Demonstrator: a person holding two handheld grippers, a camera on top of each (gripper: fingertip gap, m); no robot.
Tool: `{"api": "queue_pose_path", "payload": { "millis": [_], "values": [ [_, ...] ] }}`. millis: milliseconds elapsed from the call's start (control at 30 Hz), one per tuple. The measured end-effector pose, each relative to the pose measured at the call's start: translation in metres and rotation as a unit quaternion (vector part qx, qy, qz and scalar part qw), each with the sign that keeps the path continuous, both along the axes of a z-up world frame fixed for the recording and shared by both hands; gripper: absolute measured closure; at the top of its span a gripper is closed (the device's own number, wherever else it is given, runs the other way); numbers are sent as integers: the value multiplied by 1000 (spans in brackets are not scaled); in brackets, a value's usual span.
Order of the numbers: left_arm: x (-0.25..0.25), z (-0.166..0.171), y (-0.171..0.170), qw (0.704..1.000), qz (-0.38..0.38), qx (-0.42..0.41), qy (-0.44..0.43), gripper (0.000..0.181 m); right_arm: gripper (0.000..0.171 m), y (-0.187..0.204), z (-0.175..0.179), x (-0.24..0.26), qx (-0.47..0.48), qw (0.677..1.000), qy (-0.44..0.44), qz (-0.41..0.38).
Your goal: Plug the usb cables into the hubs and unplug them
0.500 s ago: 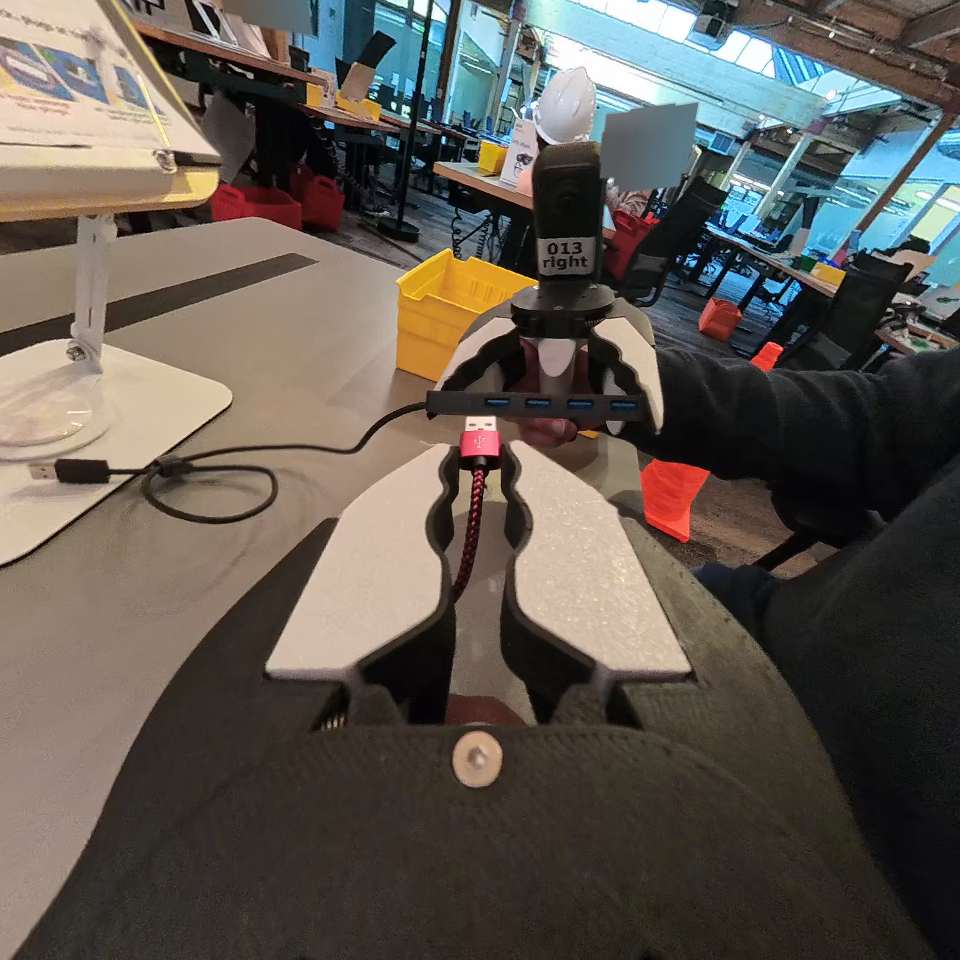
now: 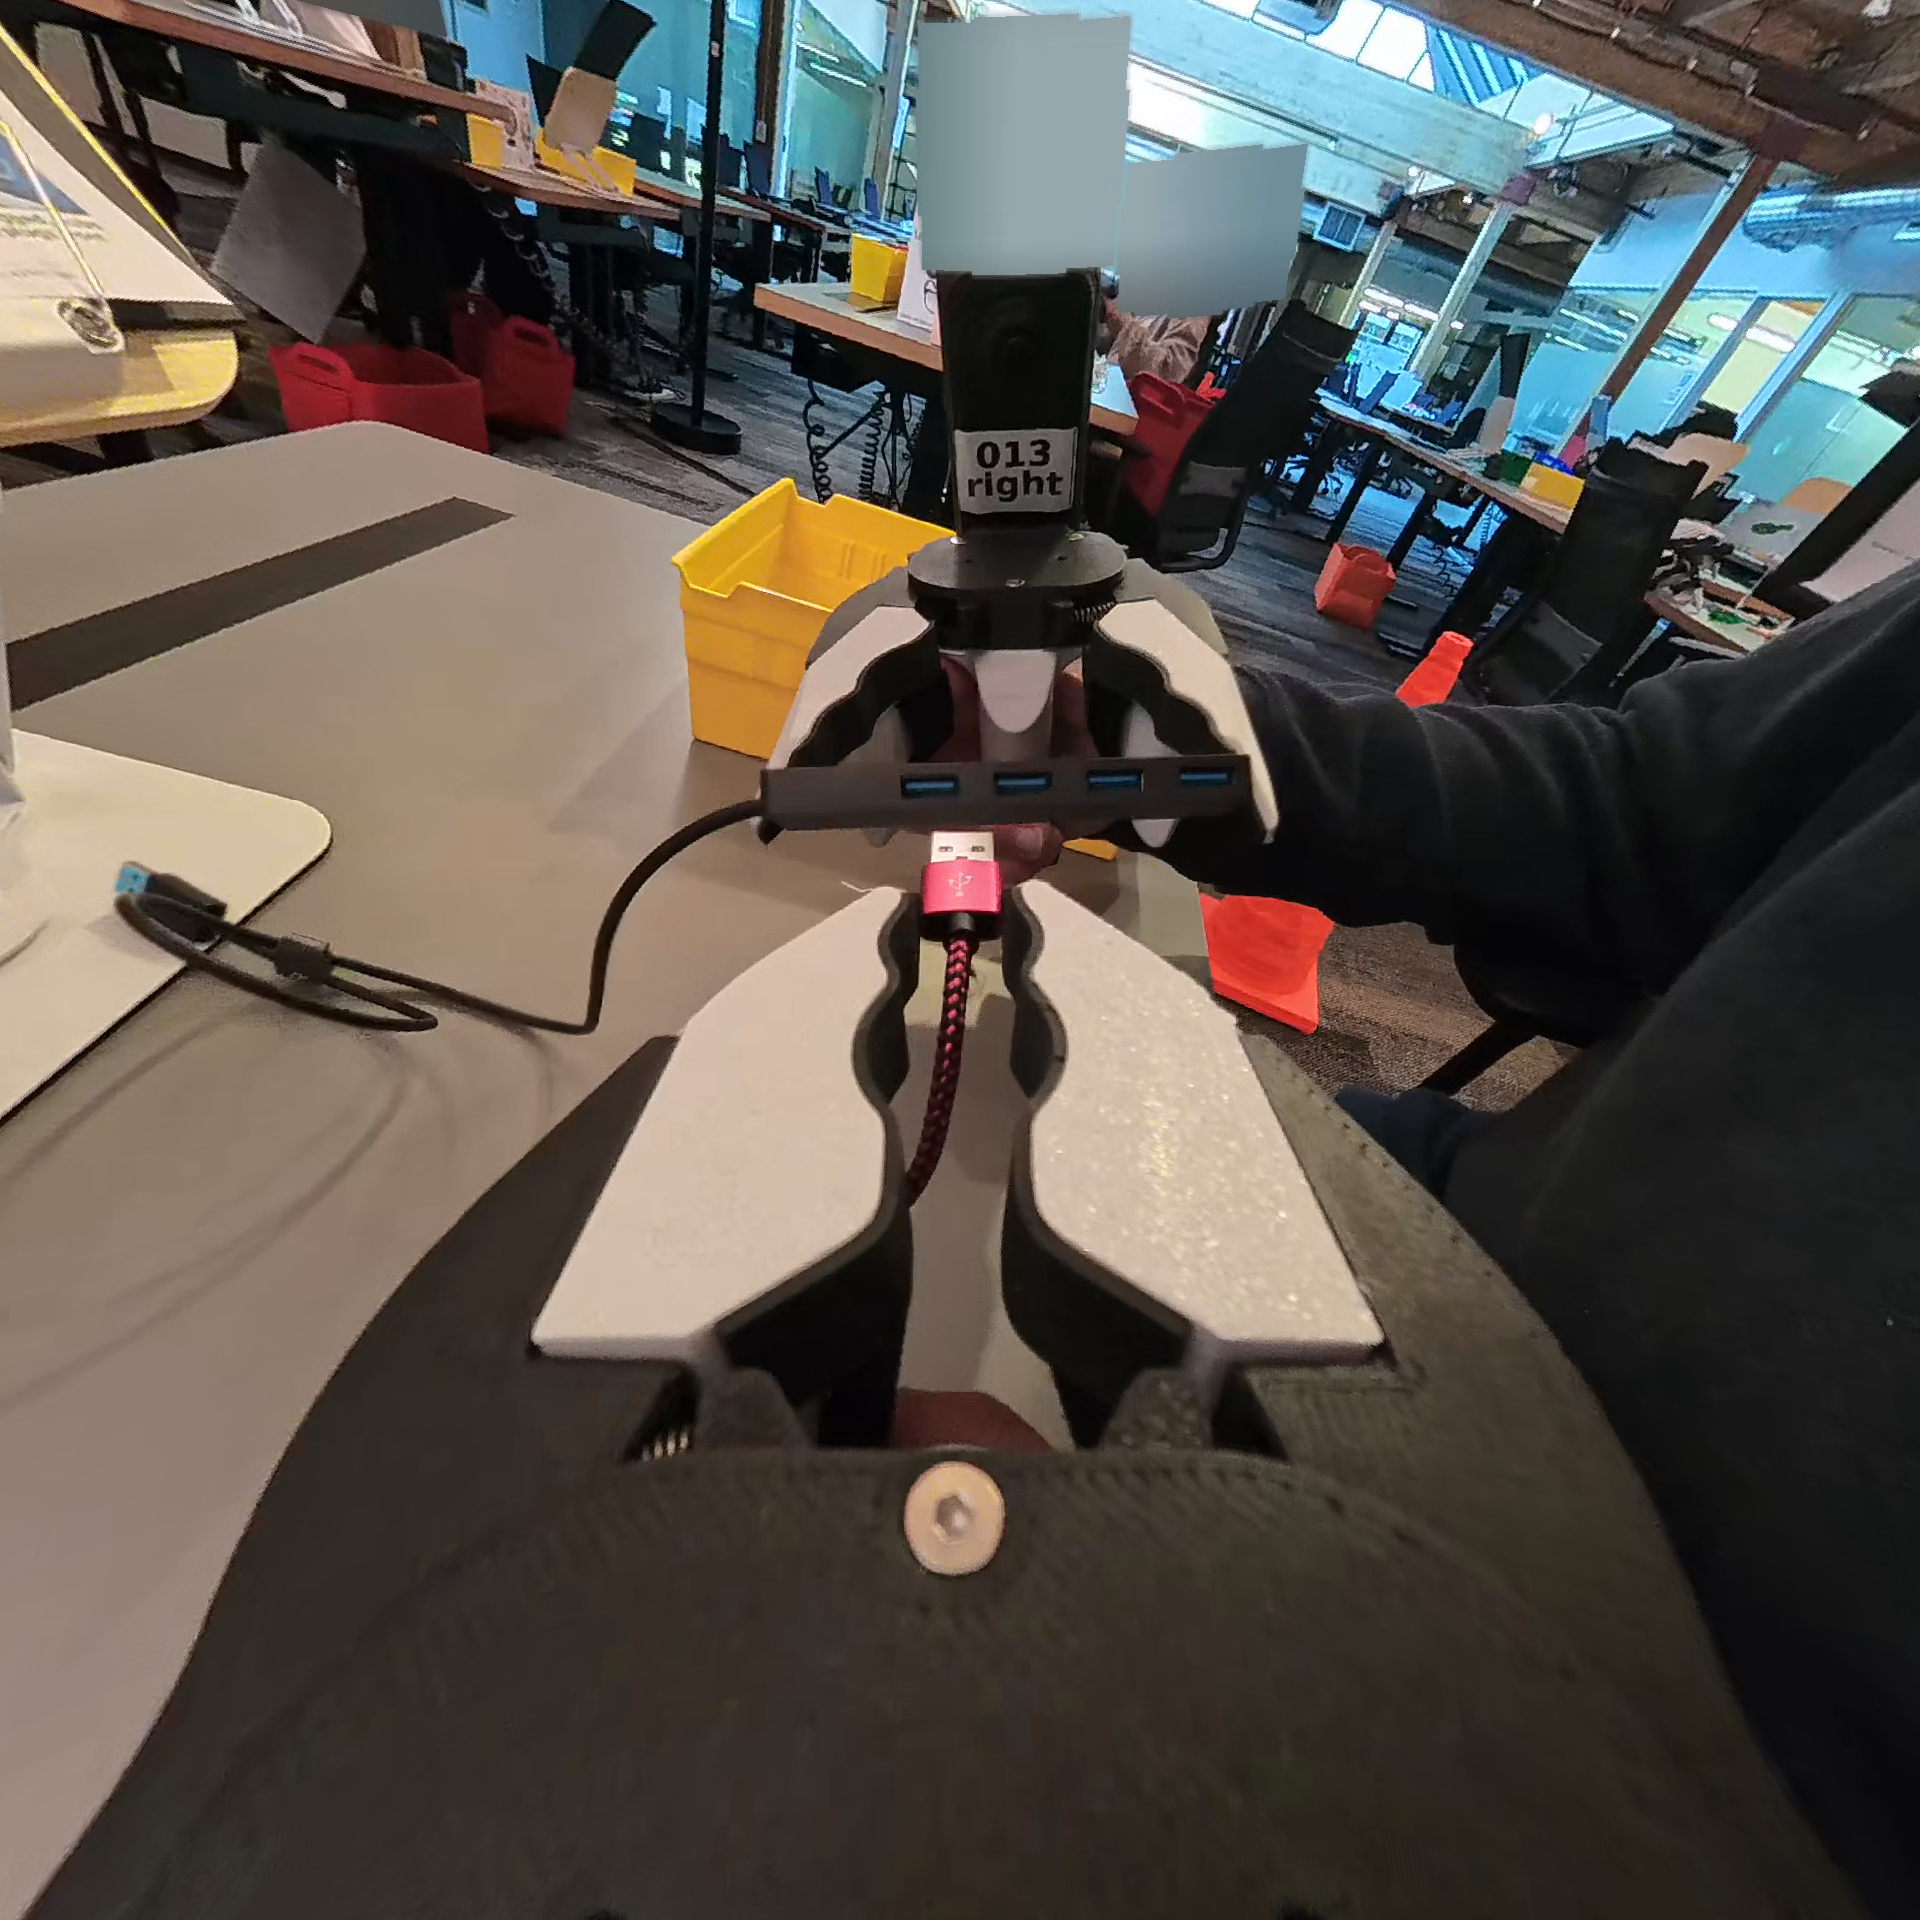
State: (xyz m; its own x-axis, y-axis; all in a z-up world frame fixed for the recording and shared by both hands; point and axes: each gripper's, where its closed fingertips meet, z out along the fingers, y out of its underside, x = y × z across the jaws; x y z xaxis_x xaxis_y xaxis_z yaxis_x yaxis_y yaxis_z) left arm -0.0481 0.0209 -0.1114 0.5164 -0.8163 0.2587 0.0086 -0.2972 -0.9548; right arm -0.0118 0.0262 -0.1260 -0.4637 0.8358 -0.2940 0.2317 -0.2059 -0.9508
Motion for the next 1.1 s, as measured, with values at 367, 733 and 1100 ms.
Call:
{"api": "queue_pose_path", "payload": {
  "millis": [367, 733, 1100],
  "values": [
    [7, 1, -2, 1000, -5, 10, 22, 166, 54, -6, -1, -1, 10, 1000, -3, 16],
    [6, -6, 0, 997, -3, 5, 71, 166, 54, -13, -13, -4, 63, 997, -41, 23],
    [7, -16, 0, 994, -4, -13, 106, 166, 54, -15, -21, -6, 103, 992, -69, 21]
  ]
}}
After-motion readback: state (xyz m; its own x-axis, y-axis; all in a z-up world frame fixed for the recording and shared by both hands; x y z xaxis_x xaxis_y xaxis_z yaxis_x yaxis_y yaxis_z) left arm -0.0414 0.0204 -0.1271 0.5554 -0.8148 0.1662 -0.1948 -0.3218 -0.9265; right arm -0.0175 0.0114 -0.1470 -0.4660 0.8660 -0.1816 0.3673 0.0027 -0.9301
